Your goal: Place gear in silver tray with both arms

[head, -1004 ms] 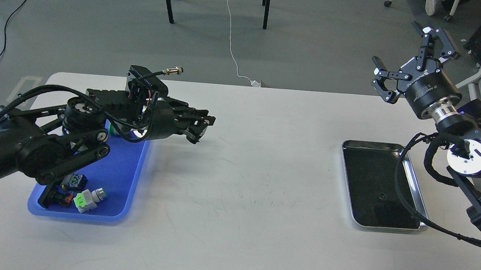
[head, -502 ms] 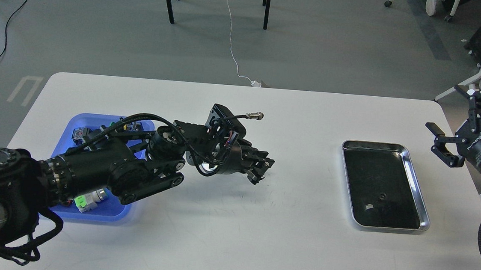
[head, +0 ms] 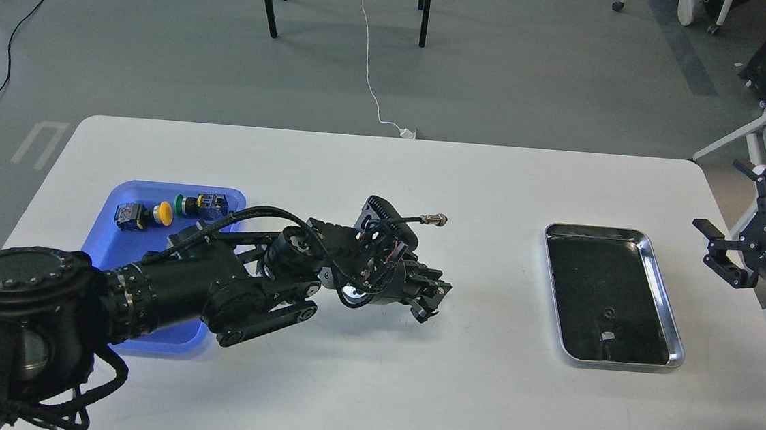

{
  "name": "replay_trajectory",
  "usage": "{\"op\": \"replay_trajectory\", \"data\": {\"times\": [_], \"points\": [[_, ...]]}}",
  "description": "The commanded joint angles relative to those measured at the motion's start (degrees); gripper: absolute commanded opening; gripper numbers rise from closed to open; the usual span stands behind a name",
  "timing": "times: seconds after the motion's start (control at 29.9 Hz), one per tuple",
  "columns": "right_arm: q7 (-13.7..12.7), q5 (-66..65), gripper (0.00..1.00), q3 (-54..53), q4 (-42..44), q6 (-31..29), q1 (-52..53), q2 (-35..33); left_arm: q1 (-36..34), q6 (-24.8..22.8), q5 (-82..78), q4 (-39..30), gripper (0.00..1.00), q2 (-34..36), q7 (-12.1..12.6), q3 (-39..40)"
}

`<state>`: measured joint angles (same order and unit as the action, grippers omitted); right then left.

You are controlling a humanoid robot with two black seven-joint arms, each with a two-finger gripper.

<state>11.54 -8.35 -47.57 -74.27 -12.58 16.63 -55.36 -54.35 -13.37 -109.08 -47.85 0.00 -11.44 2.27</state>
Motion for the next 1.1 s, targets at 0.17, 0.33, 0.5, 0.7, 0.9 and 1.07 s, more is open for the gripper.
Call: {"op": "replay_trajectory", "data": {"times": [0.17,0.33,0.5,0.7,0.9,1.07], "points": [[-0.1,-1.4,0.99,0.0,0.1,0.0,0.7,0.1,0.2,0.0,0.1,0.0,0.29,0.0,0.1,-0.1],[-0.5,-4.8,0.99,0.1,0.6,0.1,2.5,0.0,0.2,1.4,0.6,-0.1,0.50,0.0,-0.2,0.5],[-1.9,-10.0,0.99,0.2,1.3,0.0,7.1,0.5,0.2,6.7,1.8,-1.5,0.76,0.4,-0.7,2.4],[-3.5,-16.8,0.99,4.2,4.9,-0.1,16.4,4.0,-0.1,6.6,24.3,-3.7,0.85,5.9,-1.0,12.8],[-3.5,-18.3,0.99,15.4,8.5,-0.2,28.9,6.9,-0.8,6.5,58.2,-3.5,0.94,13.1,-1.9,16.7],[-3.4,-20.6,0.99,26.9,11.4,-0.1,39.7,10.6,-0.7,2.7,82.9,-3.2,0.97,19.9,-4.8,23.5]]}}
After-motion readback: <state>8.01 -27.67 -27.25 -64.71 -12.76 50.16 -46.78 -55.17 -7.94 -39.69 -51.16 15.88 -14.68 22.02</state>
